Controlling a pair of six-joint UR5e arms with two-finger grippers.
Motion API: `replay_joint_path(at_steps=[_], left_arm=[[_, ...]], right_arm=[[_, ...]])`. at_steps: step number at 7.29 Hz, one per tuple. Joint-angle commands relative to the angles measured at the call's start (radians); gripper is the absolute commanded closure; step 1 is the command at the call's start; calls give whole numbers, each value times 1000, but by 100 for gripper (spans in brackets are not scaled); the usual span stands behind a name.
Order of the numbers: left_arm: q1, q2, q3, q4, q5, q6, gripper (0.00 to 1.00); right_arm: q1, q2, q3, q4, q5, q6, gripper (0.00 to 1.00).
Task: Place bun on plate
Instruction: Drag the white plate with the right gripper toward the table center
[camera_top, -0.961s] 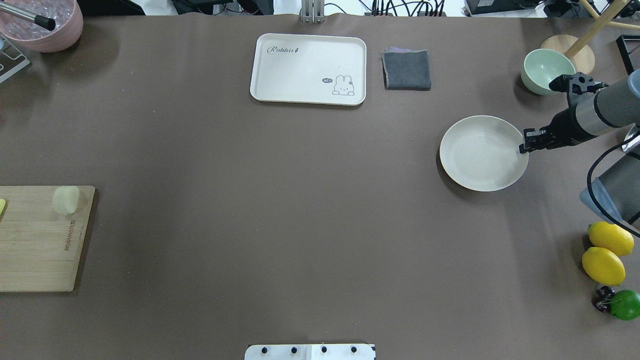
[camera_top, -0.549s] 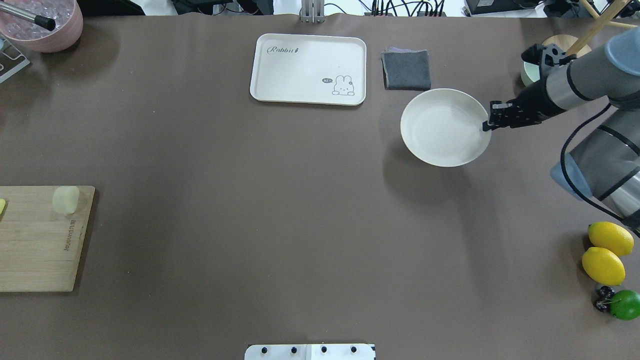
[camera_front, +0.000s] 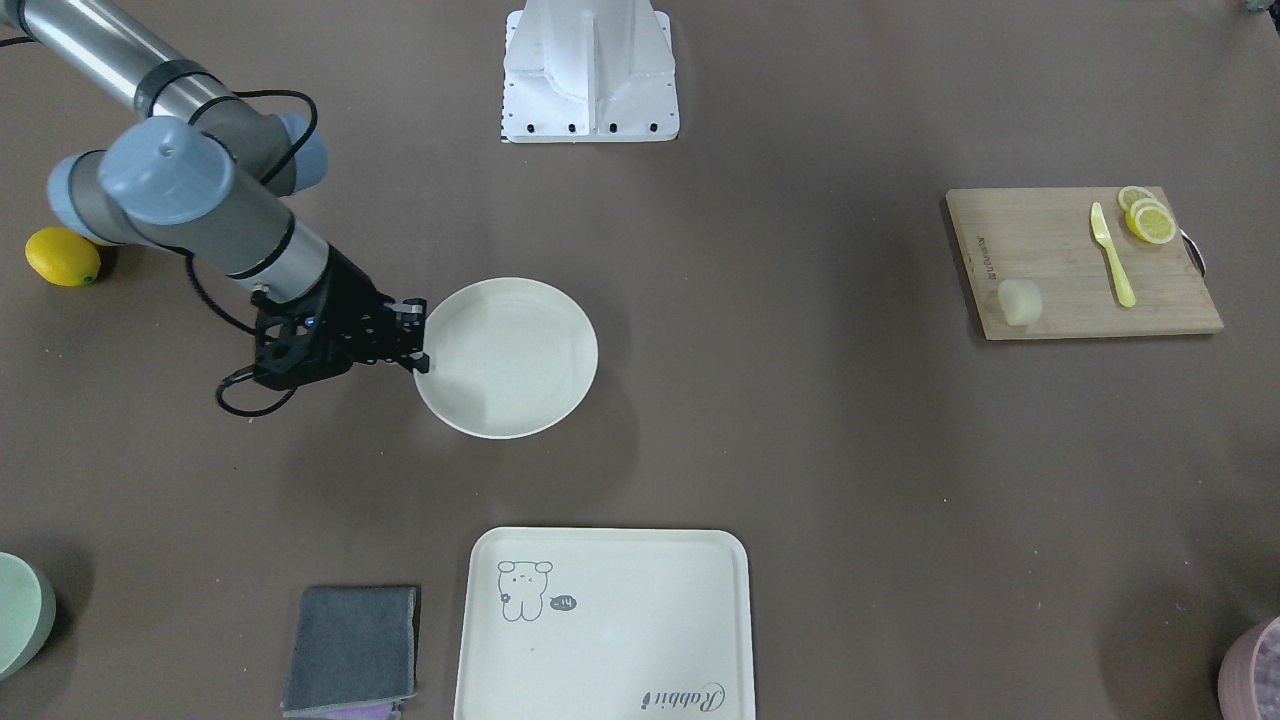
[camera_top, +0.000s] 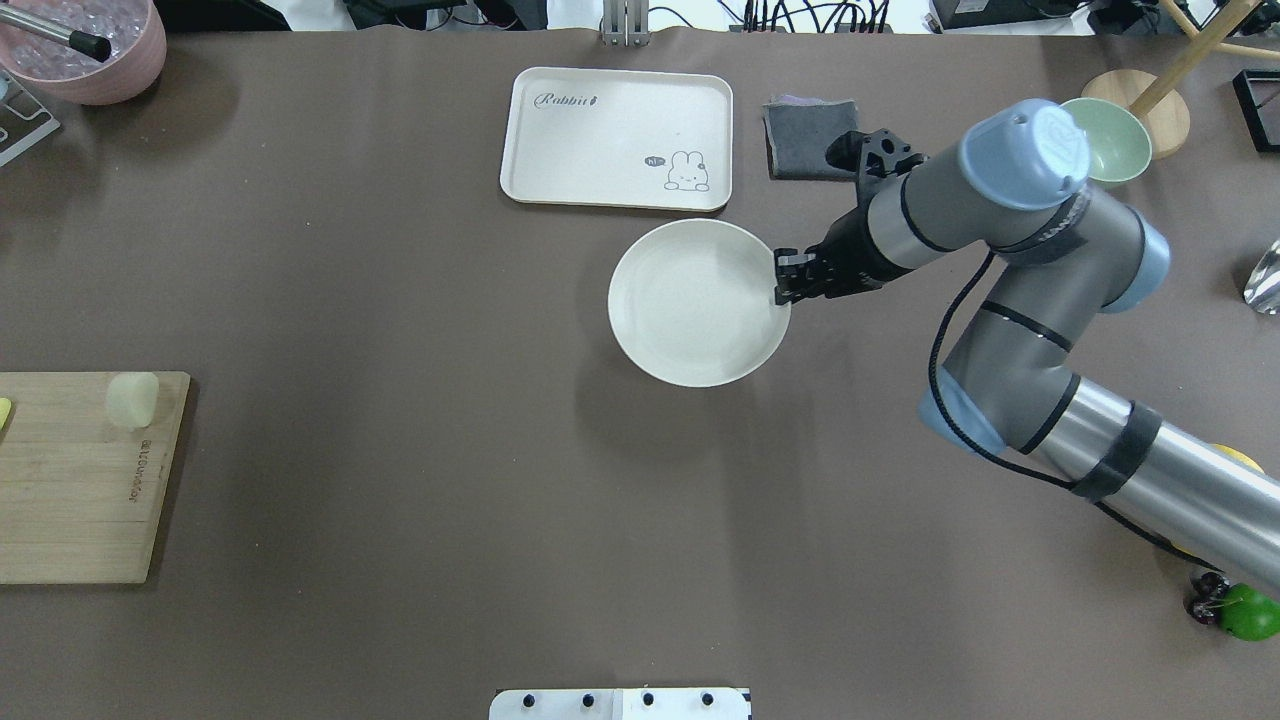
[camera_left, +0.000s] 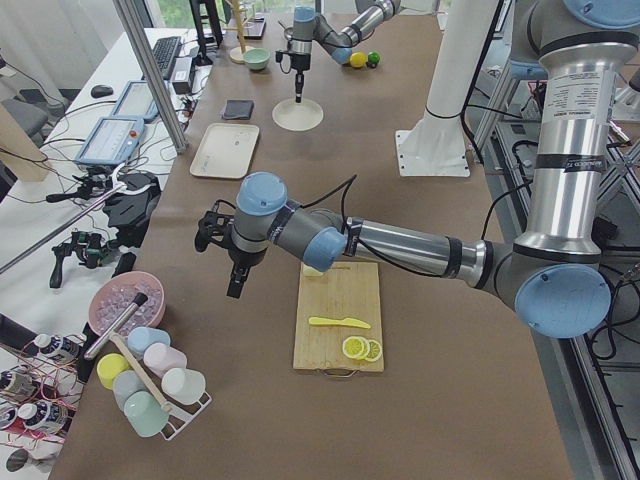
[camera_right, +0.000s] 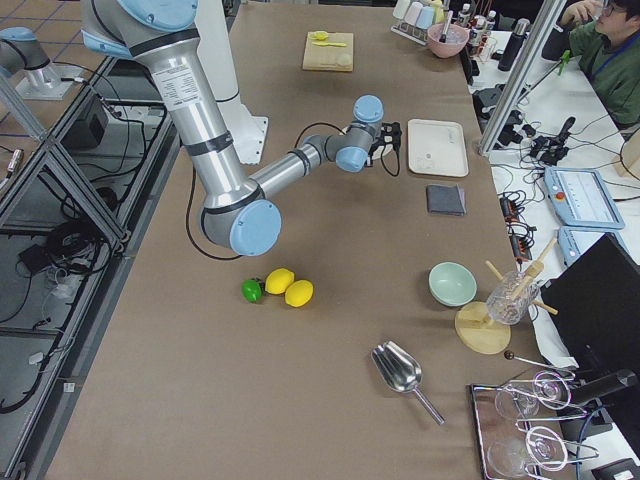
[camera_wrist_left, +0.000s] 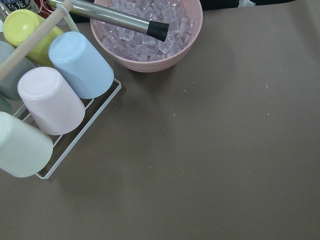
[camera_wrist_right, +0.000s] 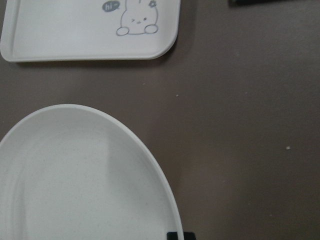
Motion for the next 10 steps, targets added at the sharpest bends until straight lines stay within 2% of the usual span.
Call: replay_joint_path(at_steps=[1,6,7,8,9,10], left_arm=[[0,-1,10,0,2,-32,3],[-8,4,7,0,1,-124,3],[-6,22,-2,-8,1,-157,3],[12,56,-8,-92,1,-275,3],[111,117,-17,-255,14,-455,3],[209,136,-39,-328,43,-618,3]], right_arm=[[-135,108,-9,-109,-109,0,100],[-149,173,-117,-114,-118,-12,100],[-149,171,-117,-114,-117,3,46],[-163,164,-115,-109,-132,2,0],[-148,161,-112,-108,-125,-12,0],[-120,150,-106,-108,-106,-15,0]])
